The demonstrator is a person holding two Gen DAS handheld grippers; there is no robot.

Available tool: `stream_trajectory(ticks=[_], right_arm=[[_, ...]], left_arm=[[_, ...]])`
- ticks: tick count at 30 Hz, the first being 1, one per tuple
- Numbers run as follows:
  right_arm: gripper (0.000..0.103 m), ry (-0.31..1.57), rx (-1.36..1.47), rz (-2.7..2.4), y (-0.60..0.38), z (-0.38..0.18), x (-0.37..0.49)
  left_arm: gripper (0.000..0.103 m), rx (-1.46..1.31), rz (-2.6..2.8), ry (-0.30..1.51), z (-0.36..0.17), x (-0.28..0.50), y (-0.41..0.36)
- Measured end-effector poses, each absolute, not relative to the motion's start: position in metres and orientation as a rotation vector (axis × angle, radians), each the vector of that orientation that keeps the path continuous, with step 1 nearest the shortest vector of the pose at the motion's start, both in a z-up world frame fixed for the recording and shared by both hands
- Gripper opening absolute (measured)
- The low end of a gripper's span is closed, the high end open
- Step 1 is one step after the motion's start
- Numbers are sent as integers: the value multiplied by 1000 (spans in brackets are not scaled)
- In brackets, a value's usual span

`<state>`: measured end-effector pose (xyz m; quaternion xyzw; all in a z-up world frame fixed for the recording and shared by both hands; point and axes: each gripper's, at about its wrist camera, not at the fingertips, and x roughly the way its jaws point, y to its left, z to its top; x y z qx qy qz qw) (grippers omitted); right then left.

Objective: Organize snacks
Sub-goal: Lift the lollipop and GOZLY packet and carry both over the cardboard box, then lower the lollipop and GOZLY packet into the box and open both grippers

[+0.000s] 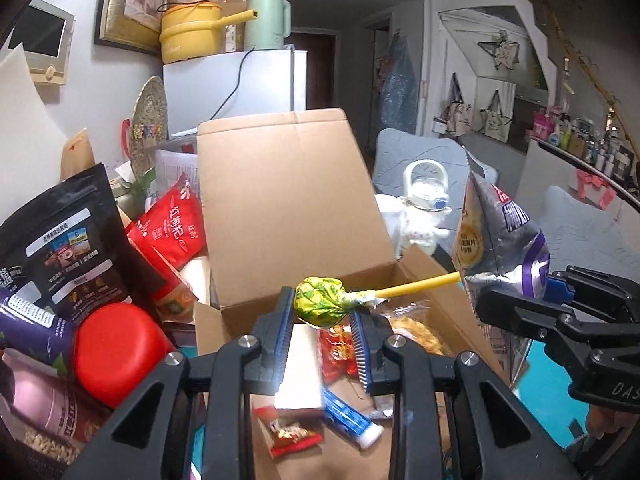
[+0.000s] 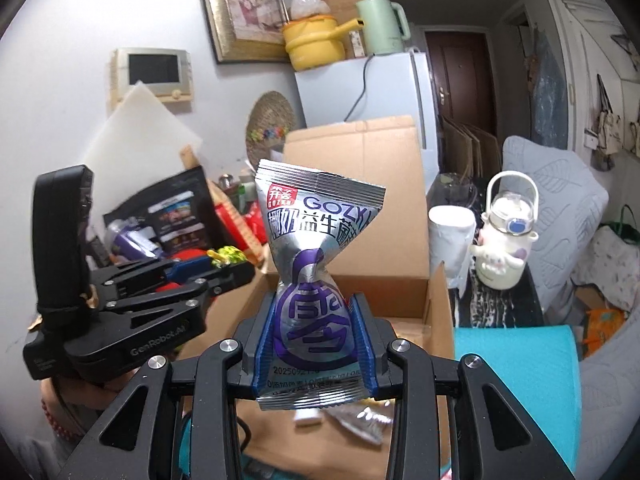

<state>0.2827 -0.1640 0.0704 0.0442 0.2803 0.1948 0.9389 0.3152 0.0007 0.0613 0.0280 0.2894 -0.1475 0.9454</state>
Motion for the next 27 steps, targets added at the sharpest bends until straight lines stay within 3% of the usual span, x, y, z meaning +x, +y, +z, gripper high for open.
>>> stream_trajectory(ticks=[27], right_arm=[[35, 837, 106, 273, -162, -21, 352]], left_arm=[[27, 110, -207, 897, -34, 387, -6]])
